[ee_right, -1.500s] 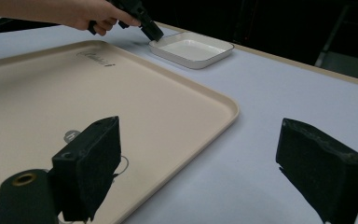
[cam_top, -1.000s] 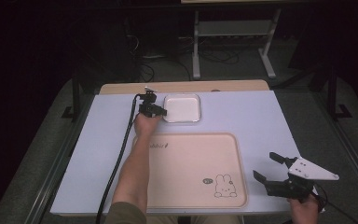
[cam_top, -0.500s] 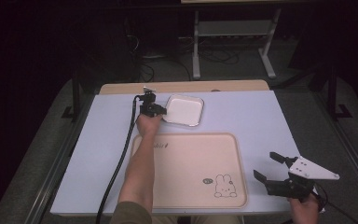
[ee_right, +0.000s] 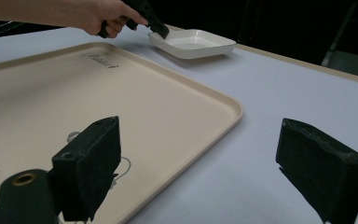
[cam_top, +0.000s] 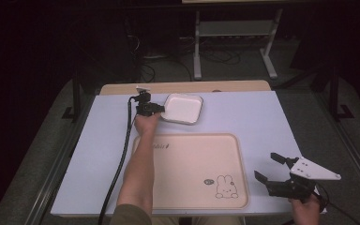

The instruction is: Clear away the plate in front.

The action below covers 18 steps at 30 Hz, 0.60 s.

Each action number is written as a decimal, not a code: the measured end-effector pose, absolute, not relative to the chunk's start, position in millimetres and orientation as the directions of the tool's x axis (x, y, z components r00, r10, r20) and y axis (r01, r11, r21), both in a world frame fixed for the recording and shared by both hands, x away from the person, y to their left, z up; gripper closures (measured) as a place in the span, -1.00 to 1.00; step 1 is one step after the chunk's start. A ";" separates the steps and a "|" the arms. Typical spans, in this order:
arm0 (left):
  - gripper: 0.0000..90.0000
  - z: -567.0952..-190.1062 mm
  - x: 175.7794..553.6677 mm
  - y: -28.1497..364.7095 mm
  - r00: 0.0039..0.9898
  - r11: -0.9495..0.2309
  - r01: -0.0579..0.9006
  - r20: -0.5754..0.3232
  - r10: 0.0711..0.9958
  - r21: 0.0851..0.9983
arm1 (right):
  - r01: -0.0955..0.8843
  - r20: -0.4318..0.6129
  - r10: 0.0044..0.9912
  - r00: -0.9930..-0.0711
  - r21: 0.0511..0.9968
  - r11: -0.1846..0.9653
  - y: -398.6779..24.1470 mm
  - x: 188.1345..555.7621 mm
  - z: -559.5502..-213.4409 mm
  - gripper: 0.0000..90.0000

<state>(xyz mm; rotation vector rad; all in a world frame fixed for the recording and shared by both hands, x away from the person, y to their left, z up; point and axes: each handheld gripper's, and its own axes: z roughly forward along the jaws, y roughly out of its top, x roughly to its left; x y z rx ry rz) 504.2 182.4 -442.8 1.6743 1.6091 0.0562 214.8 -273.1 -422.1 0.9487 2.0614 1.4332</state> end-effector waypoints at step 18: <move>0.97 -405.8 487.5 192.4 0.242 0.135 0.786 -0.501 0.831 0.603 | 0.267 0.017 0.736 -0.677 0.937 0.224 -270.9 211.7 -420.3 -0.71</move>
